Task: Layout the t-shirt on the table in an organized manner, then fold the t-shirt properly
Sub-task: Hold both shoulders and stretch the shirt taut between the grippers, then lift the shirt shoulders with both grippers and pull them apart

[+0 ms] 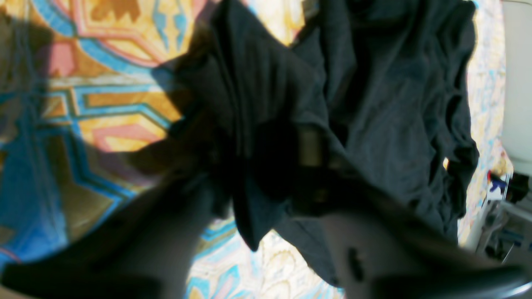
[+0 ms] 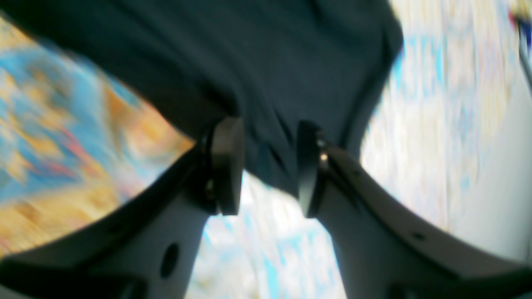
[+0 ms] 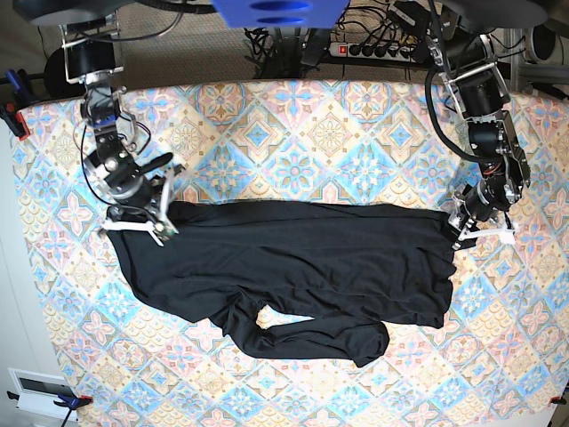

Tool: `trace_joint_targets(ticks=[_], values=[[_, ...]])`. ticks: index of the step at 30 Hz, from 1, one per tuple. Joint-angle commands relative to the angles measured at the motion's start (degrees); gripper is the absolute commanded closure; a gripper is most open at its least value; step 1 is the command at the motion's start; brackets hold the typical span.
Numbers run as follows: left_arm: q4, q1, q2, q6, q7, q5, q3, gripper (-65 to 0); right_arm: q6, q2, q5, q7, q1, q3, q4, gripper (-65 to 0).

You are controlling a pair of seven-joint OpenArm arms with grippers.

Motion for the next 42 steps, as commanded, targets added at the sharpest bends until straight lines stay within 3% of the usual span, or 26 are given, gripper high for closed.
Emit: trace_joint_targets(ticks=[1,4,12,20,26,39,42], values=[[0.4,-0.6,0.1,0.0,0.3,-0.7,0.3,-11.1,-0.7,1.1,-0.2,0.6,0.4,2.3,1.4,-20.7],[0.4,-0.7,-0.9,0.0,-0.4,-0.4,0.2,-0.4,-0.6,0.3,3.0,-0.6,-1.1,7.7,1.4,-20.8],[0.4,-0.7,-1.7,0.0,-0.2,-0.6,0.2,0.0,-0.6,0.0,29.0,-7.1,-1.0,21.7,-1.1,-22.4],[0.4,-0.6,-1.7,0.0,-0.2,-0.6,0.2,0.0,-0.6,-0.1,43.0,-9.5,-0.2,27.2,-15.5,-28.7],[0.4,-0.5,-1.7,0.0,-0.2,-0.6,0.2,0.0,-0.6,-0.1,46.0,-9.5,6.9,27.2,-22.7,-28.7],[0.4,-0.5,-1.7,0.0,-0.2,-0.6,0.2,-0.1,-0.6,-0.2,46.3,-9.5,10.6,27.0,-33.8,-28.8],[0.4,-0.5,-1.7,0.0,-0.2,-0.6,0.2,-0.1,-0.6,-1.6,46.0,-9.5,10.9,27.0,-34.5,-28.8]])
